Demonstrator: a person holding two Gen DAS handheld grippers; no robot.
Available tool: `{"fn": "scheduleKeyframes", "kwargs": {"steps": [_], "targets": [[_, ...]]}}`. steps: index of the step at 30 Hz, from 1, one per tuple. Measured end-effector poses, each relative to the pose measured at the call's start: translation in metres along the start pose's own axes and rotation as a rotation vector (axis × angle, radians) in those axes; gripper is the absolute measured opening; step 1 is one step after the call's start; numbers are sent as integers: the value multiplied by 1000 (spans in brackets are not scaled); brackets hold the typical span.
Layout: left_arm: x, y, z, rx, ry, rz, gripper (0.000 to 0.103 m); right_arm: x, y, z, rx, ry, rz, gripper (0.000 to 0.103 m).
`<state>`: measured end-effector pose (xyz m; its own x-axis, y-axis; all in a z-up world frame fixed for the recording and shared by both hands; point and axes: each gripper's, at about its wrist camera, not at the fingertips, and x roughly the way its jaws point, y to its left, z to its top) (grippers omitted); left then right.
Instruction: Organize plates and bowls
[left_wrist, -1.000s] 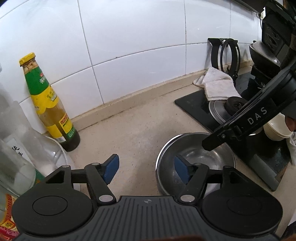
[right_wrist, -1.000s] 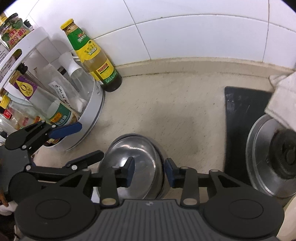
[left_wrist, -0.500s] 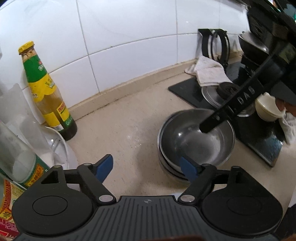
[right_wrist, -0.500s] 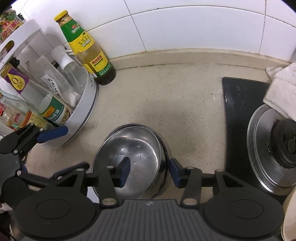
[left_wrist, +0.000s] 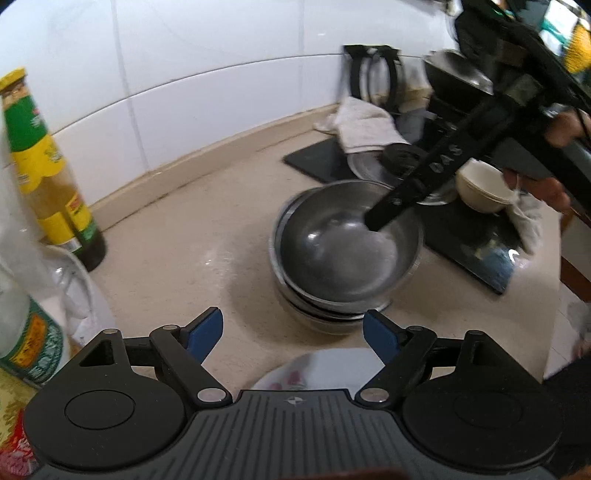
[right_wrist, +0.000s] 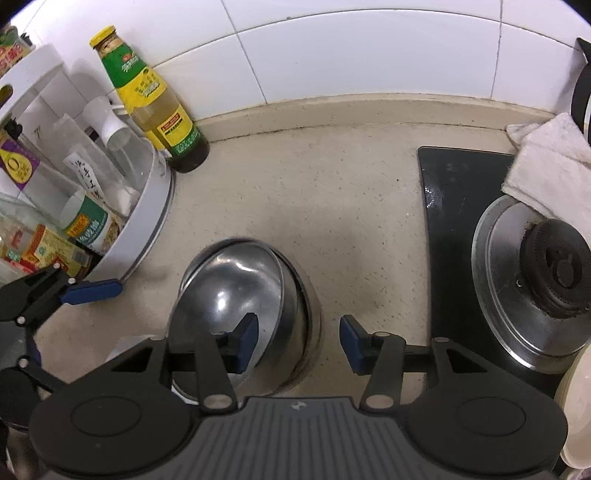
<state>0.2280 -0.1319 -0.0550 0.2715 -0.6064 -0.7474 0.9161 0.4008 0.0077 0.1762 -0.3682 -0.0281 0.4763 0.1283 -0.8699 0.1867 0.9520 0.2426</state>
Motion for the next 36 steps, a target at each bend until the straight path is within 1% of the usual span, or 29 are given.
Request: {"fn": "scheduleKeyframes", "kwargs": {"steps": [4,6,7,8,9,10,11,12,13,14,18,20,22,23,24,26,27,28,30,32,36], "targets": [[24,-12,4,24,44,-50,87,6,3,3,-19,-5,1,53],[39,-15,7,27,64,-60,87,10,3,4,-15,-4,12,53],[46,-15,8,21,74,-60,87,11,2,3,-17,-19,13,53],[52,-15,10,12,81,-67,88,12,3,1,-32,-34,1,52],[56,-14,12,3,85,-76,89,14,4,0,-63,-40,-22,46],[60,-14,14,-5,89,-93,89,16,3,-2,-69,-47,-34,45],[63,-15,16,-5,88,-100,90,20,-3,-5,-42,-43,-19,36],[65,-17,19,1,85,-94,91,26,-8,-8,-7,-28,8,35],[67,-19,20,9,85,-86,91,31,-13,-9,28,-22,45,37],[69,-19,22,12,85,-77,92,34,-18,-10,66,-36,64,37],[78,-13,29,-4,79,-83,94,37,-32,-5,144,-51,94,37],[80,-11,30,-2,71,-84,95,37,-34,-3,135,-52,94,37],[82,-10,31,-2,71,-90,96,37,-38,0,147,-57,108,40],[84,-10,32,-7,74,-93,98,39,-41,2,156,-56,121,45],[87,-10,34,-8,75,-93,99,42,-43,4,162,-50,132,47],[92,-13,36,-4,71,-87,101,48,-42,6,155,-40,117,49],[94,-13,37,-2,66,-88,101,49,-39,8,133,-41,113,52],[96,-13,38,-1,62,-89,102,49,-35,10,108,-42,95,53],[101,-14,40,5,68,-88,103,48,-29,13,58,-51,65,60],[105,-16,43,12,71,-83,103,50,-23,14,8,-57,53,65],[113,-16,49,39,78,-78,103,54,-20,15,-29,-69,23,71]]}}
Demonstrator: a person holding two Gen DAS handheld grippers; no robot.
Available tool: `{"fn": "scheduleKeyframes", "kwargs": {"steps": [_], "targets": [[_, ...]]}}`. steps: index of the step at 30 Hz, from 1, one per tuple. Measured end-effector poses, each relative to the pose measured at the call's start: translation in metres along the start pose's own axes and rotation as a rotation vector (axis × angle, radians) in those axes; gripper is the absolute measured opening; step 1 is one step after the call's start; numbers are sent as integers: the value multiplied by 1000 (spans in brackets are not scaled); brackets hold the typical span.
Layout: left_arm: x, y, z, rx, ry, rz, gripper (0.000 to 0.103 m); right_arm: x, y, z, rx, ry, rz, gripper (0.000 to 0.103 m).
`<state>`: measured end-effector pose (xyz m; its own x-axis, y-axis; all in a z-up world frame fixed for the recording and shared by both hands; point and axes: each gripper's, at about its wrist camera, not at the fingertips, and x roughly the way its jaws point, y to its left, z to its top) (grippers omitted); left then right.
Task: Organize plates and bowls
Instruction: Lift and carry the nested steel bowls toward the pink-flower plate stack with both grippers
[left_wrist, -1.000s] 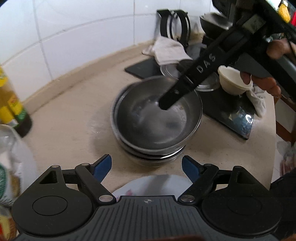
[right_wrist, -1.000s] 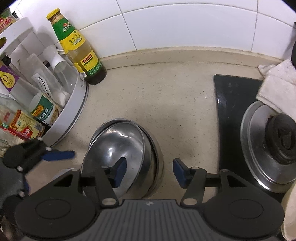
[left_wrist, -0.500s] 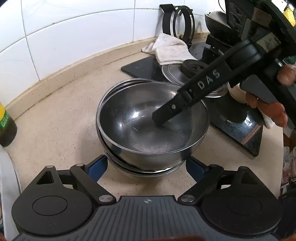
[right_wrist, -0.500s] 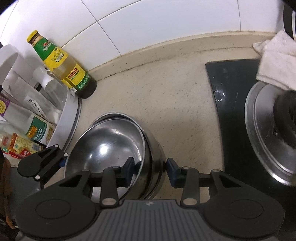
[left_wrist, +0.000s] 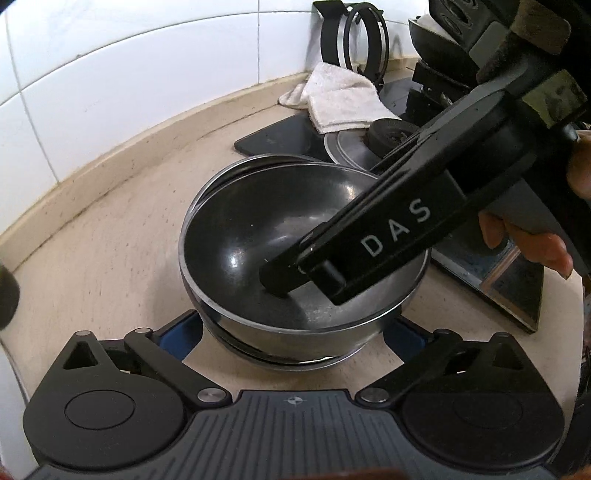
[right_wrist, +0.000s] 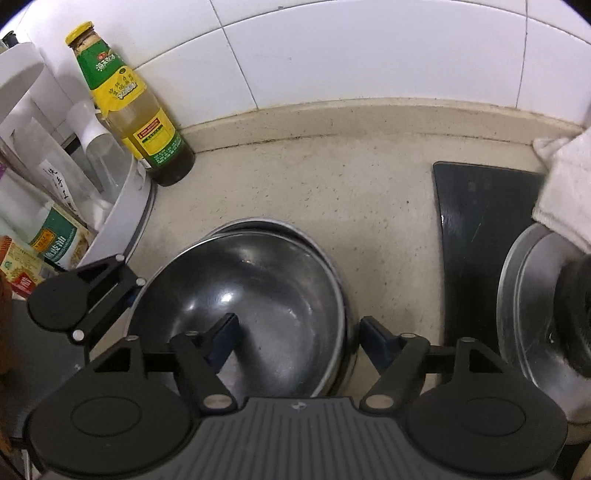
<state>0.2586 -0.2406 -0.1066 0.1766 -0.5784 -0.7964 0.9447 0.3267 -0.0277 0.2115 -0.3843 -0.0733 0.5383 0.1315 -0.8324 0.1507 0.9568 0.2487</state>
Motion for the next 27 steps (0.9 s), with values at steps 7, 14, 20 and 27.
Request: {"fn": "scheduleKeyframes", "kwargs": {"steps": [7,14,20,27], "targets": [[4,-1,4,10,1,7,103,1,-7,4,10,2,-14,71],[9,-3,6,35,-1,19,103,-9,3,8,-75,-50,-82,71],[12,-4,10,52,2,28,103,-4,9,8,-119,-45,-100,71],[16,-3,15,61,-3,28,103,1,1,11,-87,-52,-83,74]]}}
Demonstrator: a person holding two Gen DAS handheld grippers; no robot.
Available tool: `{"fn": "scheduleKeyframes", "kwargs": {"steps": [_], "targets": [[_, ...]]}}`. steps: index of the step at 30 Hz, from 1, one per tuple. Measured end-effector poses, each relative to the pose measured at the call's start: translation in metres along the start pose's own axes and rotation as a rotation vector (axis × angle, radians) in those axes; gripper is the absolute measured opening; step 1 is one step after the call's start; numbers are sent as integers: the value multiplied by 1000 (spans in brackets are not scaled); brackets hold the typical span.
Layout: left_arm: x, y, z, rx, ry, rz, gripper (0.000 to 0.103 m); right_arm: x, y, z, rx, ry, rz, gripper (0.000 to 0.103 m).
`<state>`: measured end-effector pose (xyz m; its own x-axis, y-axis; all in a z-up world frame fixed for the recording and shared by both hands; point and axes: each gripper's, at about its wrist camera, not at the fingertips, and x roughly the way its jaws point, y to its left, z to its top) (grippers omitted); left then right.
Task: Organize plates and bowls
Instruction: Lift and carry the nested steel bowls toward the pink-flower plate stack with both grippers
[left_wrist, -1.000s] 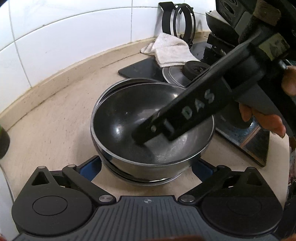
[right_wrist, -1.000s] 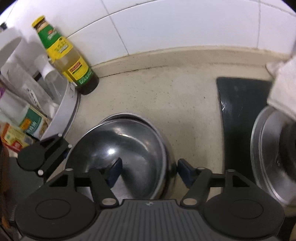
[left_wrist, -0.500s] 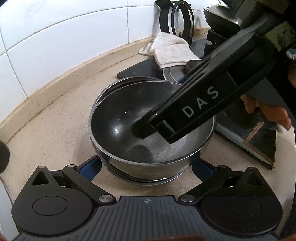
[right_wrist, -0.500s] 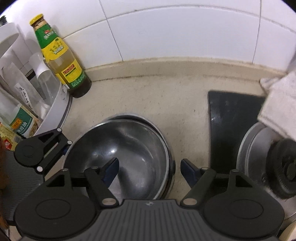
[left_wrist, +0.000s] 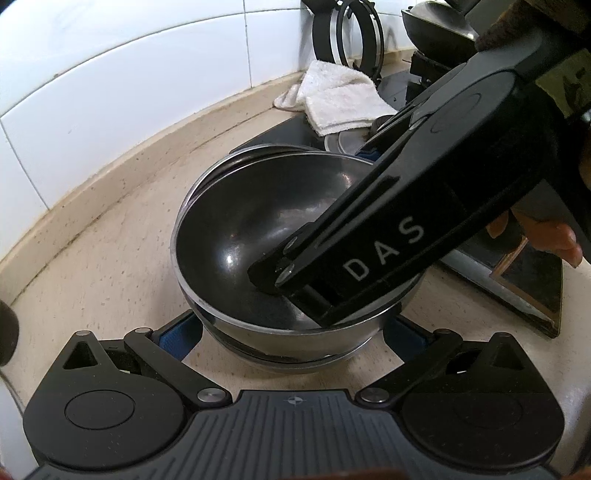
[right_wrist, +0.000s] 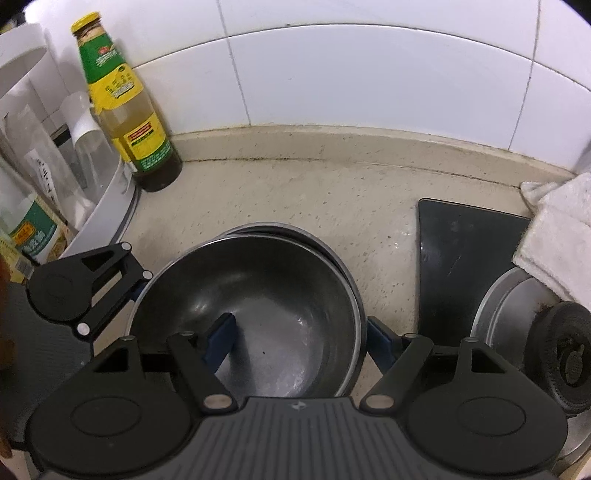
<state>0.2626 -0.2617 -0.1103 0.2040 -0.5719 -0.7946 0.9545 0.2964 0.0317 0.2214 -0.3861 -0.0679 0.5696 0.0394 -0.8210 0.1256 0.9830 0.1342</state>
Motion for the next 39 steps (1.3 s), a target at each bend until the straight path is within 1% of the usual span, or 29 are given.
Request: {"fn": "scheduleKeyframes", "kwargs": {"steps": [4,10,18,20,23,26,28,29,32,36,39], "targets": [[0,2,-3,-2,1,-9,103,0,-3,1,17,7,8,74],[2,4,-1,8,7,-13,103,-1,-4,-1,3,3,16,73],[2,0,-1,23,4,16,103,-2,-3,-7,8,-20,8,73],[1,-1,-1,23,5,19,103,-3,-7,-6,11,-1,29,73],[1,0,-1,22,3,18,103,-1,-24,-8,87,47,92,73],[2,1,0,22,5,15,103,3,-36,-8,146,45,115,73],[3,2,2,19,9,15,103,10,-39,-7,179,64,169,75],[4,3,3,15,10,18,103,12,-39,-6,187,61,166,75],[7,2,7,6,4,30,103,13,-38,-5,191,49,150,71],[6,0,2,-9,-19,44,103,10,-43,-3,229,45,141,60],[5,-1,0,-14,-37,53,103,11,-52,-3,271,51,162,59]]}}
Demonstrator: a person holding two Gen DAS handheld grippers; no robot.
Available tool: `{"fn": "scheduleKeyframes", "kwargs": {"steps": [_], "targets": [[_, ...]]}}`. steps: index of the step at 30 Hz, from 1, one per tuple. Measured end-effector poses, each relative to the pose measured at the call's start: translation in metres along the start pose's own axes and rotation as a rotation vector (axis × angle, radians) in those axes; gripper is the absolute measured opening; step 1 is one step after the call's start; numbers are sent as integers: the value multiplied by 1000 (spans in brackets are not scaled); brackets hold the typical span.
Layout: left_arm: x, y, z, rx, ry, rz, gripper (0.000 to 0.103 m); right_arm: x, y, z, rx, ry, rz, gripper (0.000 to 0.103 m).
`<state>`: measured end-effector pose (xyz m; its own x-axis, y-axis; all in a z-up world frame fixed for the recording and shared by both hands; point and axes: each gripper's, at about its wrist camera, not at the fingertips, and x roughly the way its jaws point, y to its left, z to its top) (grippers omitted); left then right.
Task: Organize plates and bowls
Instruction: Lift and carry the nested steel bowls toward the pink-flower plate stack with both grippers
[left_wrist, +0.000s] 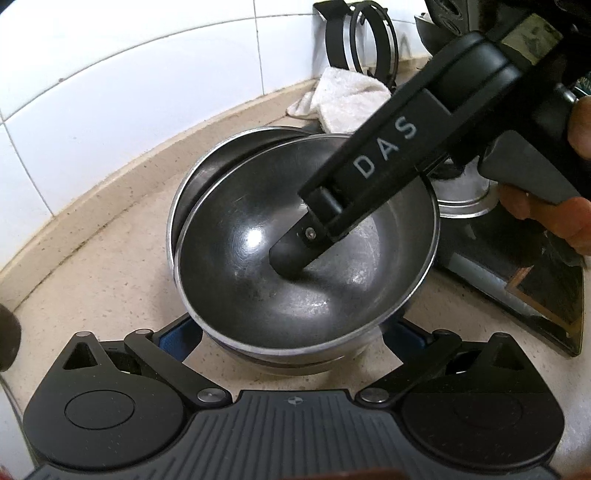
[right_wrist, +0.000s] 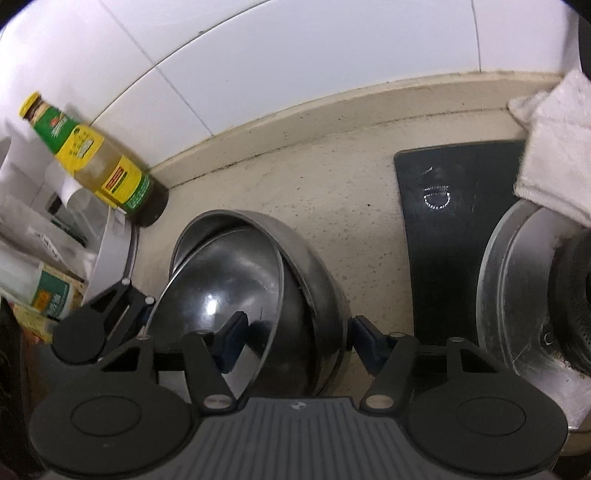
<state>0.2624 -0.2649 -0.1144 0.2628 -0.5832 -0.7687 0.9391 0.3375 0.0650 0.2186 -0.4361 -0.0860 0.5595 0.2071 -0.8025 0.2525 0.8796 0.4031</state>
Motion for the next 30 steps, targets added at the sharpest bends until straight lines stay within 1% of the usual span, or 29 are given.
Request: {"fn": "scheduleKeyframes", "kwargs": {"steps": [3,8,13,16,22,26,30], "targets": [[-3,-2,-1,-2,-6,1,103,0,-2,0,14,1,6,58],[-16,-4,0,8,-29,19,103,-6,-9,1,63,-1,59,58],[-30,-4,8,-17,-48,49,103,-19,-2,6,43,-34,82,58],[-41,-9,8,-20,-65,83,103,-27,5,9,23,-46,96,58],[-77,-25,-4,-50,-97,161,103,-45,29,11,-54,-65,127,58],[-98,-34,-11,-92,-102,228,103,-54,51,10,-121,-66,162,58],[-120,-39,-20,-149,-90,294,103,-58,75,4,-198,-43,207,58]]}}
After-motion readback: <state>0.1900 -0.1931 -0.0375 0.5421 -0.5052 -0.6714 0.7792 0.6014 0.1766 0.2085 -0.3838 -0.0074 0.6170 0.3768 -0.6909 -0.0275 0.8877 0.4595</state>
